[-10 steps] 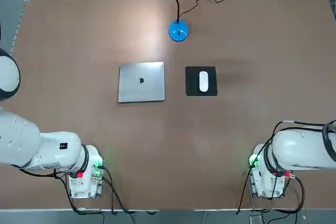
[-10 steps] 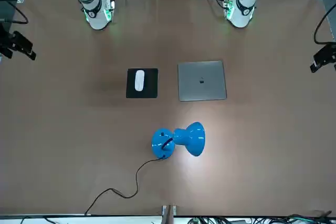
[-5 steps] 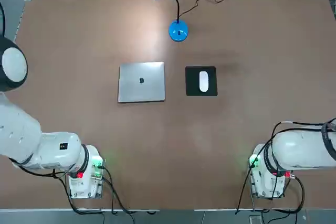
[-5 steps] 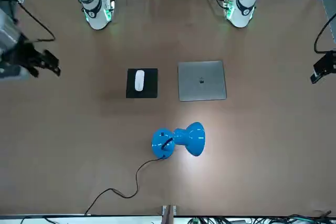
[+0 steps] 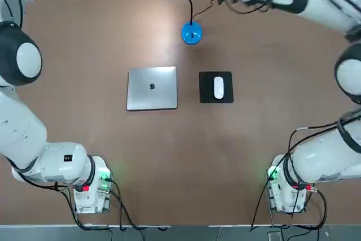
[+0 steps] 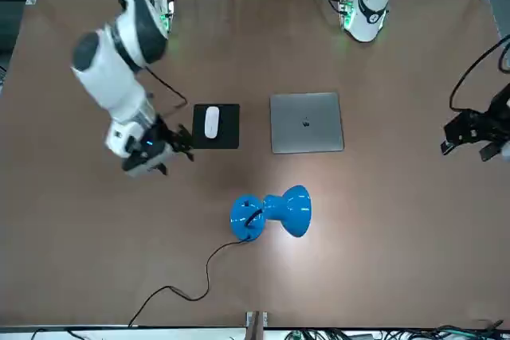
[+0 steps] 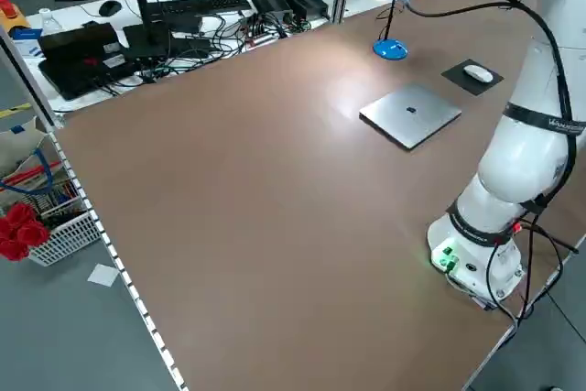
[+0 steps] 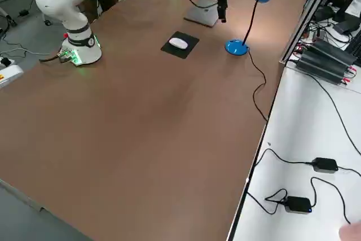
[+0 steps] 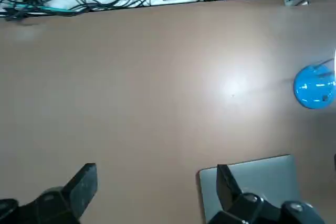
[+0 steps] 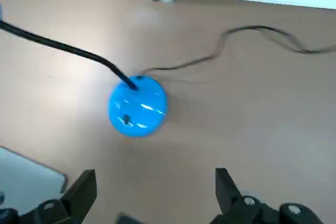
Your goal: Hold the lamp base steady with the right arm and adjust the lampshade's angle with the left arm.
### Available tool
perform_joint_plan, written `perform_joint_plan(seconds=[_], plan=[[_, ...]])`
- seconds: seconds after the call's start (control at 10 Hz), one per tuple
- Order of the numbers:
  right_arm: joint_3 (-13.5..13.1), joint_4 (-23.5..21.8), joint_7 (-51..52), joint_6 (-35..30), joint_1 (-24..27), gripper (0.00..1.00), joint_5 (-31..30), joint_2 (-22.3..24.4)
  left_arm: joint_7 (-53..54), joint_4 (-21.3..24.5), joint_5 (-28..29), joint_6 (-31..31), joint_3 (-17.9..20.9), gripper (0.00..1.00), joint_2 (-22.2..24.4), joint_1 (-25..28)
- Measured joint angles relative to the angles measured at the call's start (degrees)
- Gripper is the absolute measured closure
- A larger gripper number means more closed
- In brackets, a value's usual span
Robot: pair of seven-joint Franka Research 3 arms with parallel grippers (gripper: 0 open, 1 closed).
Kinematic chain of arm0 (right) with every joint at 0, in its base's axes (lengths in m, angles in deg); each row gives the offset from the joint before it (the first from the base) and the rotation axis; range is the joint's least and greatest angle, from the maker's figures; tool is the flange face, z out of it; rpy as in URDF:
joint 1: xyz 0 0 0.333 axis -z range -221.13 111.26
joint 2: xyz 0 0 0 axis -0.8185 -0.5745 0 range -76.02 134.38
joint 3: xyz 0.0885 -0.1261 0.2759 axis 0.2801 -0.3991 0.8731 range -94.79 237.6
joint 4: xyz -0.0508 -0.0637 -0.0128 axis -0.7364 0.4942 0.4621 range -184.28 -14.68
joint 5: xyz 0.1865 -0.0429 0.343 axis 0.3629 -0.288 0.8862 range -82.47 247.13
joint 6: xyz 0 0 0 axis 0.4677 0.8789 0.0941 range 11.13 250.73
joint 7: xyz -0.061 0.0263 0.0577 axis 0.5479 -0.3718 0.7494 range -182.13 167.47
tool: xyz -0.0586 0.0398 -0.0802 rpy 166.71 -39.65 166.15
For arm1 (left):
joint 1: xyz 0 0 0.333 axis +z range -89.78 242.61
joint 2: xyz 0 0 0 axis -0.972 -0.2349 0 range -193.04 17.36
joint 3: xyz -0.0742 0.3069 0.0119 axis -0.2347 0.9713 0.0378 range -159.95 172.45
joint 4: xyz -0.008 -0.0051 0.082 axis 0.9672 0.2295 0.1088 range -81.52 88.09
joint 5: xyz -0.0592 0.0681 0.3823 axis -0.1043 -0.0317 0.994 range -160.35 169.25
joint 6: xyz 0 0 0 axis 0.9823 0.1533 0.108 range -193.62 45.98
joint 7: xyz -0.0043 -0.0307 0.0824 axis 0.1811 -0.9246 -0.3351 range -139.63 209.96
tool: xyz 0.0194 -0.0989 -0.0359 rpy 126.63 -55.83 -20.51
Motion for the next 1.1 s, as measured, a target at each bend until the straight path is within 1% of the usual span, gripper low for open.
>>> perform_joint_plan(seconds=[0.1,0.2,0.3,0.5,0.6,0.7,0.8,0.9,1.0,1.1], plan=[[0.81,1.74,-0.57,6.42,-0.62,0.00,-8.39,-6.88,0.12,-0.10,0.00,-0.71,-0.04,0.00,-0.59,-0.92],[1.58,5.10,-1.65,10.50,-0.70,0.00,-15.20,-13.59,1.21,-0.20,0.00,-1.43,-0.14,0.00,-0.84,-1.31],[2.03,9.52,-2.12,13.15,-1.30,0.00,-18.94,-19.36,4.29,-0.41,-0.02,-1.64,-0.29,0.00,-0.86,-1.60],[2.10,19.98,-2.30,14.29,-3.57,0.00,-24.43,-29.38,11.33,-0.63,-0.03,-1.64,-0.50,0.00,-1.04,-4.10],[2.09,25.06,-2.50,15.36,-4.72,0.00,-26.90,-34.42,16.40,-0.65,-0.03,-1.66,-0.75,0.00,-1.28,-5.15],[1.81,29.27,-2.49,16.84,-6.04,0.00,-28.06,-38.91,22.71,-0.66,-0.03,-1.67,-0.79,0.00,-1.48,-6.05],[1.17,32.17,-2.49,17.88,-7.48,0.00,-28.48,-41.93,26.91,-0.67,-0.03,-1.68,-0.80,0.00,-1.59,-6.58],[0.83,33.70,-2.49,18.68,-8.46,0.01,-28.55,-43.39,28.98,-0.71,-0.03,-1.71,-0.85,0.00,-1.61,-7.34],[0.75,34.27,-2.49,19.76,-9.07,0.04,-28.55,-44.02,30.19,-0.74,-0.03,-2.14,-0.91,0.00,-1.62,-8.52],[0.74,34.30,-2.49,20.57,-9.56,0.11,-28.55,-44.23,31.28,-0.75,-0.50,-3.10,-1.07,0.00,-1.64,-9.64]])
